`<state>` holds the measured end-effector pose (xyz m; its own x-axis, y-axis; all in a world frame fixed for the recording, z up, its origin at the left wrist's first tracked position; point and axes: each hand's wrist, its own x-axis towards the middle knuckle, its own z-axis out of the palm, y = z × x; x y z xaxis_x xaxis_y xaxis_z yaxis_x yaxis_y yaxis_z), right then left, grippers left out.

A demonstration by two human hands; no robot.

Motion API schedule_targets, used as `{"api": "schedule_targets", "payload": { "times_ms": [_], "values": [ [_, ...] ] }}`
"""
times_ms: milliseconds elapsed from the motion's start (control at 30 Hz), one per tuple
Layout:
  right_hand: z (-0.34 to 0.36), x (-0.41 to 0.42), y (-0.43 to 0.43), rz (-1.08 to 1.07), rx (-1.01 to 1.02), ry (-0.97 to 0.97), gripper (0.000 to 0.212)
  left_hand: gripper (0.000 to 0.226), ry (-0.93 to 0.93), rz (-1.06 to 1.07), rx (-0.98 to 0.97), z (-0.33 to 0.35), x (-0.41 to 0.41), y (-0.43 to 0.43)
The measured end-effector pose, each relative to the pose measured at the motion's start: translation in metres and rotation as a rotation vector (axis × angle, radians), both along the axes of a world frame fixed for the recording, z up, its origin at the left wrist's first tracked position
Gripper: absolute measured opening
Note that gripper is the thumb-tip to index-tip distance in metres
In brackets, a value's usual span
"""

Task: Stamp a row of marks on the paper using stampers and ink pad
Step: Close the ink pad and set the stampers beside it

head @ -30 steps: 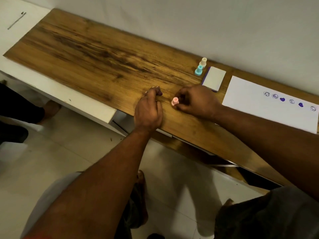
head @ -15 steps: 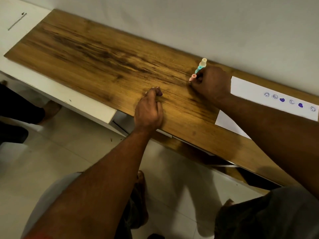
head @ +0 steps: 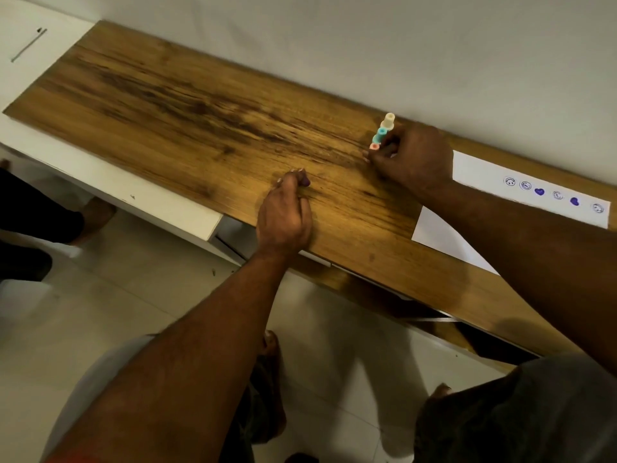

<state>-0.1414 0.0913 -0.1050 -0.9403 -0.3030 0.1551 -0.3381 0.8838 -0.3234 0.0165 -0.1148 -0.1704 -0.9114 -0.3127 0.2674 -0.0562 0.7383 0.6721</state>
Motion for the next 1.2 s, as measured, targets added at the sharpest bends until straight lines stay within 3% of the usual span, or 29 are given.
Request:
{"api": "schedule_targets", "payload": {
  "times_ms": [167,267,433,567,767,1200],
  "values": [
    [0.015,0.017,0.063,0.072,-0.078,0.063,0.054,0.039,-0.028,-0.013,-0.033,0.005,0.001,0.002],
    [0.013,0.034,0.143,0.044,-0.065,0.022,0.052,0.038,-0.037,-0.075,-0.199,0.013,-0.002,0.008],
    [-0.004,0.064,0.282,-0.262,0.040,-0.030,0.063,0.045,0.003,-0.519,-0.457,0.029,-0.006,0.069],
    [-0.023,0.078,0.346,-0.298,0.091,-0.073,0.067,0.056,-0.061,-0.732,-0.562,0.017,0.015,0.123],
    [-0.049,0.076,0.368,-0.236,0.140,0.017,0.058,0.067,-0.231,-0.663,-0.538,0.007,0.020,0.133],
    [-0.063,0.074,0.370,-0.276,0.034,0.086,0.049,0.066,-0.202,-0.668,-0.540,-0.001,0.021,0.134]
  ]
}}
